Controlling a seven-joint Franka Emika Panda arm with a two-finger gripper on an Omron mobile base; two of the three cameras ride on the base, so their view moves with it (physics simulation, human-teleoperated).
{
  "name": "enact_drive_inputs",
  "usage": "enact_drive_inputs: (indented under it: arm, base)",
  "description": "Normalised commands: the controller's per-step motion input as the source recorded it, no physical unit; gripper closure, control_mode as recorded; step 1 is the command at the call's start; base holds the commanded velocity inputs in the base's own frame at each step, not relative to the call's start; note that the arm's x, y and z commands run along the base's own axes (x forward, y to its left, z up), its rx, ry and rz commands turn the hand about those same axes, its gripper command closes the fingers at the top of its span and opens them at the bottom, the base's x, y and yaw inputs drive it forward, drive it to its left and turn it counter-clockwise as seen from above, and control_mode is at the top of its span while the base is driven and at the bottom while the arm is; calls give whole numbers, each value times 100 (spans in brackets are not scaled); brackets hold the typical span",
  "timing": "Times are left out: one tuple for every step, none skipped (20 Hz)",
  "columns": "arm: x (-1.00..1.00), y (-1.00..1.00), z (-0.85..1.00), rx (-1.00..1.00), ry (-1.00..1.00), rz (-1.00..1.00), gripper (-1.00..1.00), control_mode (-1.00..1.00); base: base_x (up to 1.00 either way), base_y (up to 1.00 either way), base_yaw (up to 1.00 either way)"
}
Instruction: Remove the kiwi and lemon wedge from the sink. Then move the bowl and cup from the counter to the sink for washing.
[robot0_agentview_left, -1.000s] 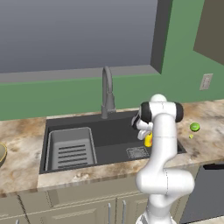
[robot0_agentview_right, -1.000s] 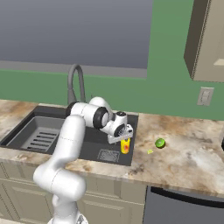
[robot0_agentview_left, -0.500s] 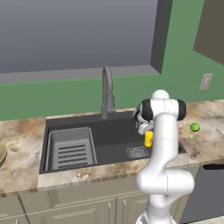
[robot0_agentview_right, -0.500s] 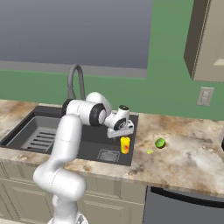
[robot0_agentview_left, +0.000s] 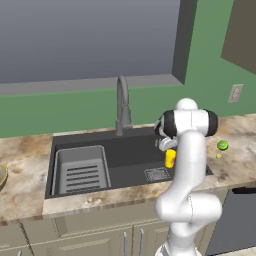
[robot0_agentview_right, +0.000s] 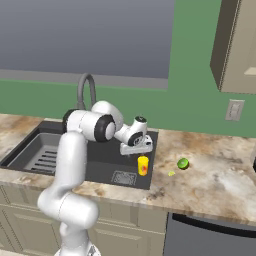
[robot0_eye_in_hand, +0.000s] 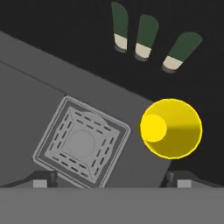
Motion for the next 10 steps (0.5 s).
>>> enact_drive_inputs:
  arm:
    - [-31,6,34,0,6,-12,-100,-100]
    - [-32,8,35,0,2,-11,-100,-100]
    - [-34,8,37,0,0,-10,-100,-100]
    - [-34,7,39,0,0,-9,-100,-100]
    - [-34,7,39,0,0,-9,-100,-100]
    - [-37,8,41,0,0,-7,-100,-100]
    - [-36,9,42,0,0,-6,-100,-100]
    - [-35,10,41,0,0,-5,-100,-100]
    - [-36,9,42,0,0,-5,-100,-100]
    - [-36,9,42,0,0,-5,-100,-100]
  base:
    - [0,0,0]
    - [0,0,0]
    - [0,0,0]
    - [0,0,0]
    - [0,0,0]
    - [0,0,0]
    - [0,0,0]
    - [0,0,0]
    - [0,0,0]
    - [0,0,0]
